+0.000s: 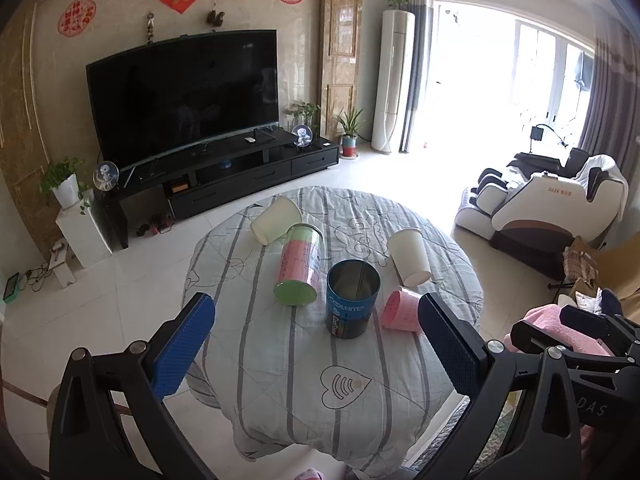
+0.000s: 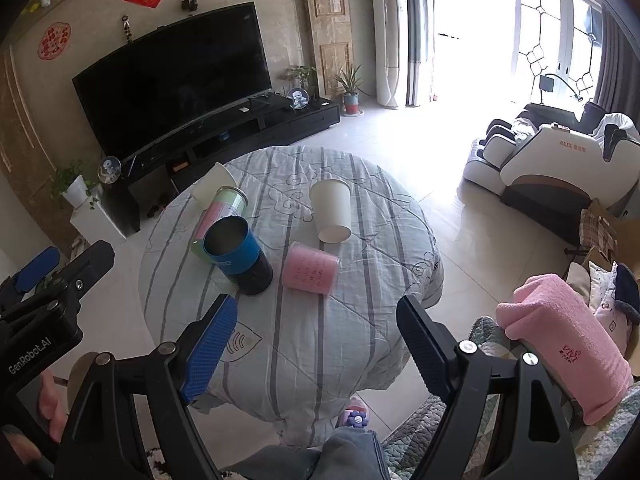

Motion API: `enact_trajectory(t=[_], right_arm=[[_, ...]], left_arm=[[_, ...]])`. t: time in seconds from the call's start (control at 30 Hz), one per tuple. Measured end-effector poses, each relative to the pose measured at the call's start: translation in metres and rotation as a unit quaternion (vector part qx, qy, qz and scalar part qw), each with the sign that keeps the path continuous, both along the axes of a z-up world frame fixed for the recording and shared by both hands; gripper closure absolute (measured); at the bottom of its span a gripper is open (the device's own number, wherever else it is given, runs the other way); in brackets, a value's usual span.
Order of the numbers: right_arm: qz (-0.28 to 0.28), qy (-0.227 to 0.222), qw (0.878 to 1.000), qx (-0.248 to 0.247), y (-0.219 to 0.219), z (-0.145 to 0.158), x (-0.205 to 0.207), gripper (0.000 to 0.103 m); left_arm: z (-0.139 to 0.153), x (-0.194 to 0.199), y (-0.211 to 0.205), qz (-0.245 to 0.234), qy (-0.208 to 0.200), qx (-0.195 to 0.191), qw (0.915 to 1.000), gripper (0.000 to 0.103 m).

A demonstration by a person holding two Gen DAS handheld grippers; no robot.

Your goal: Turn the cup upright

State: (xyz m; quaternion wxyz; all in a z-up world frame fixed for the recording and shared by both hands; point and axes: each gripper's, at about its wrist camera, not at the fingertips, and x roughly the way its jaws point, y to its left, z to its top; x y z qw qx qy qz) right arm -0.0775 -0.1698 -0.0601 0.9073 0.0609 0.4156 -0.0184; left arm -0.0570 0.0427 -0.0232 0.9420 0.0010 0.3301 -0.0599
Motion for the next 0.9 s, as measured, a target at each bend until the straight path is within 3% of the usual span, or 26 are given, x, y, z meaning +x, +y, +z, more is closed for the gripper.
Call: enact_trajectory(t=[0.9], right_arm=[[-0.002, -0.022, 1.0, -0.011, -0.005, 0.012, -0.001, 0.02]], left_arm=[[0.009, -0.003, -0.008, -0.011, -0.013, 0.009, 0.9998, 0.0]])
